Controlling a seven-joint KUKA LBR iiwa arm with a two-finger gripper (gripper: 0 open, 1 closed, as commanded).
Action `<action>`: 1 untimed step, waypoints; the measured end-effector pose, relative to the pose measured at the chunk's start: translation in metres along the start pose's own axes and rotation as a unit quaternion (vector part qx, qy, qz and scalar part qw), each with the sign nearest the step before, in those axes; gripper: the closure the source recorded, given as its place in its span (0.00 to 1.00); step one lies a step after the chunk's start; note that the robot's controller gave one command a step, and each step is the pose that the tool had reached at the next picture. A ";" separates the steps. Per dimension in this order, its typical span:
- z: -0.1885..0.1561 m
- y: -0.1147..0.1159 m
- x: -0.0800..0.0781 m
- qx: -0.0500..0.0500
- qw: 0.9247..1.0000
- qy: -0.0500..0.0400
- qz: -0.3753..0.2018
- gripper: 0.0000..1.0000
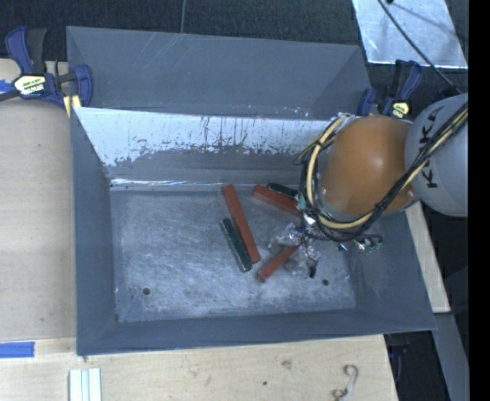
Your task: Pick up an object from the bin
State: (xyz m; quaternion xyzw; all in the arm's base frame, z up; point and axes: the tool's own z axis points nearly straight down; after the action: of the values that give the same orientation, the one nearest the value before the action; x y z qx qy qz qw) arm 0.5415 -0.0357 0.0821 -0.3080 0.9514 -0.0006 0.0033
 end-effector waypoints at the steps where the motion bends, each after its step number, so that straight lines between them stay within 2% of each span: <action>1: -0.069 -0.002 -0.002 0.001 1.000 -0.001 0.002 1.00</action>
Offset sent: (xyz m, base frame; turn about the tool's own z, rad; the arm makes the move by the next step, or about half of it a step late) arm 0.0000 -0.0002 0.0649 0.0000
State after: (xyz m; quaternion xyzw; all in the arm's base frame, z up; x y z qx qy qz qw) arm 0.5438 -0.0362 0.1514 -0.3061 0.9520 -0.0017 0.0048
